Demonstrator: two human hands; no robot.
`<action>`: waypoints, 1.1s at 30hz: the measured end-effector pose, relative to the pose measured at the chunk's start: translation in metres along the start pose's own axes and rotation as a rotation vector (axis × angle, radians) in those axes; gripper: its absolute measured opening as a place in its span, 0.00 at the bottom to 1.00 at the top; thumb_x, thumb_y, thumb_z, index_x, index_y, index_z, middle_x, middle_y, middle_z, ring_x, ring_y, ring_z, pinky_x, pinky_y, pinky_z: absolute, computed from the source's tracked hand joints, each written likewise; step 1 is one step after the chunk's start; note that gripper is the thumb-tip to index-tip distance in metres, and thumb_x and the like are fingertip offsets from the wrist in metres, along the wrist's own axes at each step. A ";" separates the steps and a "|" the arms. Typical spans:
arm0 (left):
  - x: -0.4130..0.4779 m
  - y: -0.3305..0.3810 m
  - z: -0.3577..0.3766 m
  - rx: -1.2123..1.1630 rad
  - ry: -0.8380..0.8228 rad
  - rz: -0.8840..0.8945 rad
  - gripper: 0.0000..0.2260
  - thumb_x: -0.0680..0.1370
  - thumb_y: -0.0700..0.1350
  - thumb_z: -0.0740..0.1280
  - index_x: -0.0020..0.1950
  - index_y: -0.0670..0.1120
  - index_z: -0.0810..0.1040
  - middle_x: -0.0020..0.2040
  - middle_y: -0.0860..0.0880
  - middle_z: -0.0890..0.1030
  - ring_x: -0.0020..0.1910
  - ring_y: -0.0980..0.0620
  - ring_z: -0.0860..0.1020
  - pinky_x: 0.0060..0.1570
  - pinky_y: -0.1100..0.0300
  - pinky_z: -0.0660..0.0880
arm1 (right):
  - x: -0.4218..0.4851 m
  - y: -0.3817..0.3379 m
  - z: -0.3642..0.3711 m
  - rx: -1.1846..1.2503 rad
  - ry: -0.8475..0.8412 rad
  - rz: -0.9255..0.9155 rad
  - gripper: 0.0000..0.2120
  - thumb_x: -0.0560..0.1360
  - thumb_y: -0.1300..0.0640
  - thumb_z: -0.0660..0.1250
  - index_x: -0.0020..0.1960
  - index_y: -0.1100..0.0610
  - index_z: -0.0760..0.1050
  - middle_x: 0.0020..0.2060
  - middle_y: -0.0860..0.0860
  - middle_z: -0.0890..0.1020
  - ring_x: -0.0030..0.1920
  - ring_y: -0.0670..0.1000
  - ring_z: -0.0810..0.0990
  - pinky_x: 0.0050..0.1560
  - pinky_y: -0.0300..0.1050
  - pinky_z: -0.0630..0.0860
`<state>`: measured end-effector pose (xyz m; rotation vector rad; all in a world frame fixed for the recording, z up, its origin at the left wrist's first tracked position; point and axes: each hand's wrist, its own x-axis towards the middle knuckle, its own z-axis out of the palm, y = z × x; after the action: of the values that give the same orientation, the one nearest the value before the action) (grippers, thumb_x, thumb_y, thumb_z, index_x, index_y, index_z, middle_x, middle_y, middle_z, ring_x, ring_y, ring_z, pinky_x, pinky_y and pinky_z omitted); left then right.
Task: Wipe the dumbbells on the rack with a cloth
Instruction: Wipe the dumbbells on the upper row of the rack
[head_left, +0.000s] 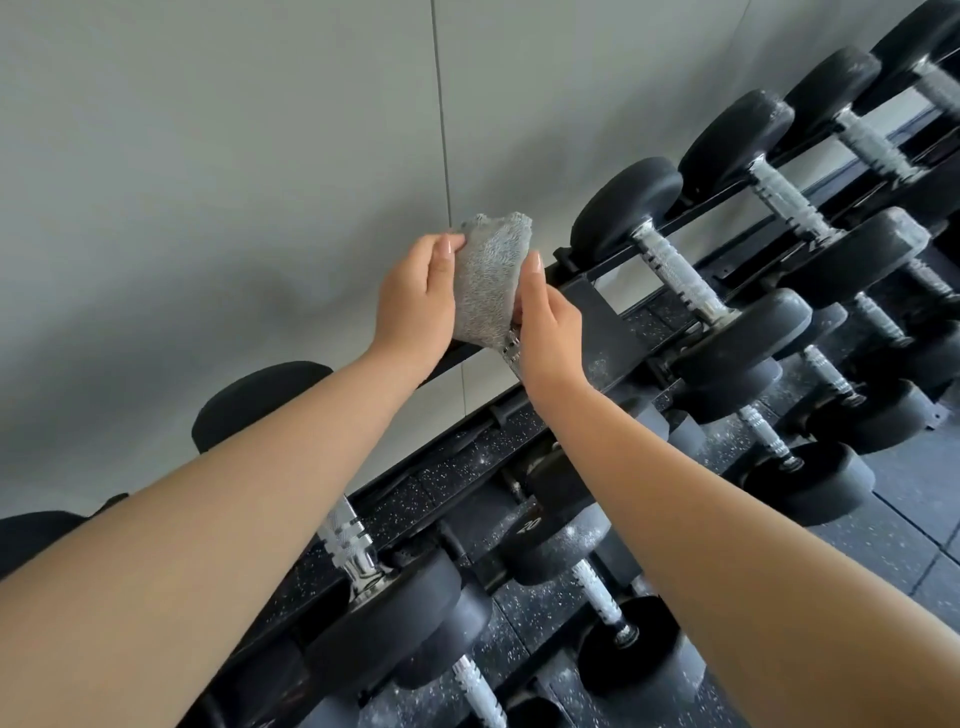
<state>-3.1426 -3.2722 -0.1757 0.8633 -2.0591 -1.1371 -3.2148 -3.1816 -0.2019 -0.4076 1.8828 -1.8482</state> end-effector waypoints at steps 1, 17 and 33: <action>0.002 0.001 0.000 -0.060 0.017 -0.062 0.14 0.83 0.48 0.56 0.63 0.44 0.76 0.54 0.56 0.77 0.53 0.60 0.74 0.52 0.69 0.69 | -0.002 -0.001 0.000 0.004 -0.029 -0.010 0.28 0.74 0.31 0.60 0.30 0.54 0.64 0.27 0.47 0.68 0.30 0.47 0.67 0.36 0.50 0.66; -0.033 -0.002 -0.009 -0.487 0.066 -0.918 0.27 0.65 0.61 0.77 0.54 0.45 0.75 0.50 0.49 0.80 0.43 0.52 0.78 0.32 0.62 0.71 | -0.031 -0.011 -0.011 -0.165 -0.078 0.079 0.09 0.75 0.49 0.72 0.47 0.55 0.78 0.43 0.52 0.84 0.45 0.52 0.84 0.52 0.53 0.82; -0.061 0.039 -0.039 -0.517 -0.380 -0.574 0.12 0.70 0.44 0.75 0.51 0.48 0.78 0.53 0.46 0.83 0.54 0.46 0.81 0.58 0.45 0.76 | -0.091 -0.045 -0.050 -0.093 0.009 0.098 0.11 0.79 0.51 0.68 0.52 0.59 0.76 0.47 0.53 0.81 0.46 0.50 0.81 0.48 0.46 0.81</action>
<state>-3.0856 -3.2266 -0.1375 1.0528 -1.6769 -2.1687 -3.1681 -3.0942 -0.1472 -0.3319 1.9635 -1.7069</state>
